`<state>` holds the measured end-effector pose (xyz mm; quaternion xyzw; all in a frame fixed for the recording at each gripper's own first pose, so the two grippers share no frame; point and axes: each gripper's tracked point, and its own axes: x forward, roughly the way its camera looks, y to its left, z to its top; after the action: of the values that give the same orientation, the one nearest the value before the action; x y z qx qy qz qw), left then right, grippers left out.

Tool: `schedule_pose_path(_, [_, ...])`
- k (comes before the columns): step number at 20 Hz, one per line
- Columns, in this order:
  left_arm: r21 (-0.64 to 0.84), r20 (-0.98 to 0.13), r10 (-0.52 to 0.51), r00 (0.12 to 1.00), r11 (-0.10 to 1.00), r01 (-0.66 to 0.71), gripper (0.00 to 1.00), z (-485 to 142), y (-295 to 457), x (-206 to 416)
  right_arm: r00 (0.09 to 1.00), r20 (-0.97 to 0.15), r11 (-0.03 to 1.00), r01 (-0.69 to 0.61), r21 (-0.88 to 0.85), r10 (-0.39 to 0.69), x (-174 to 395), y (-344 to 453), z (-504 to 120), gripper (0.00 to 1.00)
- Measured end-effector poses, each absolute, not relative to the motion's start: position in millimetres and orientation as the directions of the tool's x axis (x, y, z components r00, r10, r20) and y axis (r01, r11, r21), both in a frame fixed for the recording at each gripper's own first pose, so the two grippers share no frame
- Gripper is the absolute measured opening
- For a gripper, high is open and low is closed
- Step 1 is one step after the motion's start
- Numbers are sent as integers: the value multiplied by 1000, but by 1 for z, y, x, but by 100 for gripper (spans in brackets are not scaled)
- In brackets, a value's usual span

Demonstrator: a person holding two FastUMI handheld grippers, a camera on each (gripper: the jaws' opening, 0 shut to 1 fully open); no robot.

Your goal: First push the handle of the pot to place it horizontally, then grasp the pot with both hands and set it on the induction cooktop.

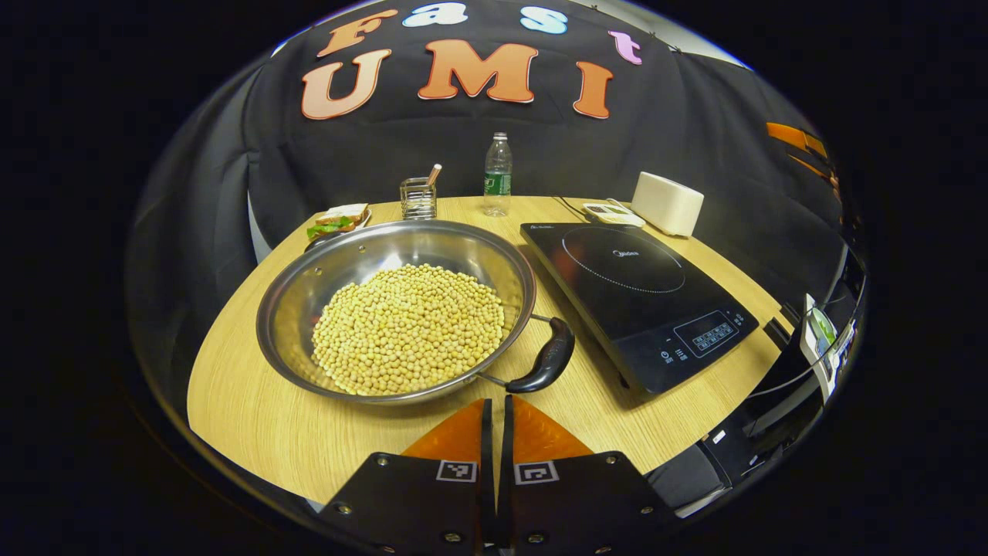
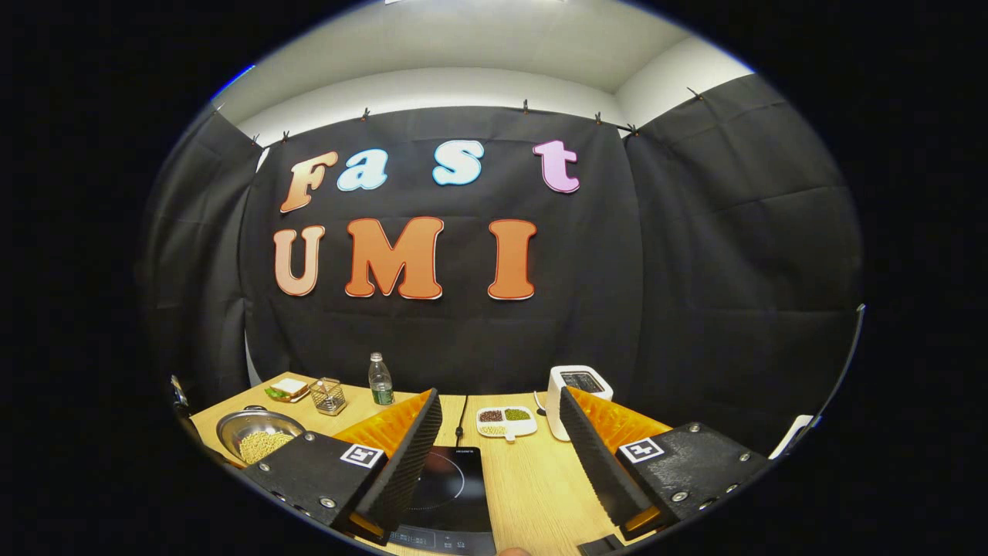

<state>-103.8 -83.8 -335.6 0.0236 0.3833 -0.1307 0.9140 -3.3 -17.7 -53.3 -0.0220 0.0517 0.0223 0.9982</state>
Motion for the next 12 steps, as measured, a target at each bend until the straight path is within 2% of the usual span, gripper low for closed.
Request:
schedule_pose_path(1, [-53, -706, -219, 673, 964, 259, 2, -335, -86, -101, 994, -104, 998, -44, -43, 39, -3, -19, -53, 100])
schedule_pose_path(2, [-46, -708, -217, 672, 964, 262, 3, -336, -87, -100, 994, -105, 998, -41, -45, 36, -2, -21, -54, 95])
schedule_pose_path(4, [-37, -709, -212, 673, 964, 264, 3, -336, -91, -99, 994, -106, 998, -36, -43, 31, -2, -23, -56, 95])
schedule_pose_path(5, [-34, -709, -210, 673, 964, 265, 3, -337, -93, -96, 994, -107, 999, -35, -39, 31, -1, -24, -56, 100])
schedule_pose_path(10, [-32, -709, -216, 671, 961, 276, 2, -341, -103, -88, 993, -118, 998, -39, -48, 33, 1, -25, -62, 89])
schedule_pose_path(11, [-36, -707, -219, 672, 961, 275, 2, -340, -105, -85, 993, -118, 998, -34, -54, 28, 2, -28, -62, 95])
schedule_pose_path(12, [-39, -707, -221, 672, 961, 276, 2, -342, -107, -83, 993, -118, 998, -31, -56, 24, 4, -29, -62, 95])
